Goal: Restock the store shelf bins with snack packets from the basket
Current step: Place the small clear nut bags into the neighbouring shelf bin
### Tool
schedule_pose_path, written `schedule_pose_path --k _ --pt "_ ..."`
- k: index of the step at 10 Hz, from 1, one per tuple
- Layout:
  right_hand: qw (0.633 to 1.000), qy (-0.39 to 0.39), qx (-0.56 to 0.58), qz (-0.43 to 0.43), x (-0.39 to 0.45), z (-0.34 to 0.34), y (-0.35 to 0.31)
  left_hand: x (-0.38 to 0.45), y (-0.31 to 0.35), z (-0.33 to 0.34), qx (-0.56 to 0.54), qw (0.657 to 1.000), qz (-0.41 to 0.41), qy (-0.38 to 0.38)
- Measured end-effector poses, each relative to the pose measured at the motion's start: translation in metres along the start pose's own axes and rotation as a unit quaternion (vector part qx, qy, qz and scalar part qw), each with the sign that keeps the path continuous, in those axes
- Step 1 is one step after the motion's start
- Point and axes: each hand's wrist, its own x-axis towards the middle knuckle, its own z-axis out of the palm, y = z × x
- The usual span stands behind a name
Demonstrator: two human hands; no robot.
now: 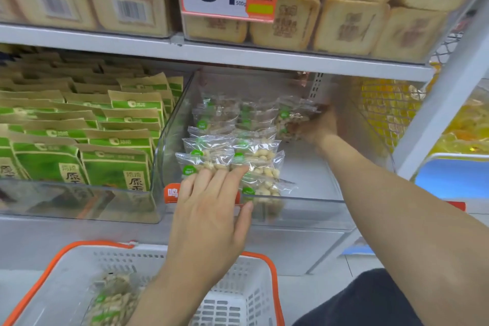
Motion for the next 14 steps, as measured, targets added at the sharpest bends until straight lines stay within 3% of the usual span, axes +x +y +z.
schedule_pose_path --k 1,2,5,7,8,9,10,11,12,13,14 --pt "0.994 0.0 0.104 -0.019 0.0 0.007 -0.003 0.001 0.0 0.001 -0.008 1.0 -0.002 -0.001" --pt "0.999 0.0 -0.015 -0.04 -0.002 0.006 0.003 0.001 -0.001 0.001 -0.009 1.0 -0.001 -0.004" --pt "1.0 0.001 0.021 -0.011 0.002 0.006 0.006 0.002 -0.004 0.001 -0.005 1.0 0.008 -0.008" --pt "0.98 0.005 -0.199 0.01 -0.005 -0.018 -0.013 0.004 -0.003 -0.002 0.005 1.0 0.013 -0.022" --pt "0.972 -0.019 -0.232 -0.033 -0.029 -0.034 -0.023 0.007 -0.003 -0.006 -0.007 0.999 0.017 -0.029" --pt "0.974 0.007 -0.188 -0.123 -0.072 -0.054 -0.032 0.005 0.002 -0.018 -0.089 0.995 0.019 0.037" --pt "0.97 0.034 -0.093 -0.22 -0.139 -0.072 -0.044 -0.015 0.008 -0.038 -0.168 0.969 0.044 0.177" --pt "0.963 -0.032 -0.015 -0.266 -0.216 -0.075 -0.045 -0.056 -0.007 -0.034 -0.252 0.956 0.013 0.151" --pt "0.951 -0.16 0.005 -0.264 -0.271 -0.047 -0.029 -0.115 -0.046 0.005 -0.252 0.961 -0.112 -0.022" --pt "0.916 -0.317 -0.1 -0.225 -0.297 0.013 0.002 -0.187 -0.094 0.061 -0.183 0.948 -0.191 -0.179" --pt "0.826 -0.464 -0.25 -0.202 -0.307 0.085 0.046 -0.253 -0.129 0.089 -0.074 0.907 -0.268 -0.316"
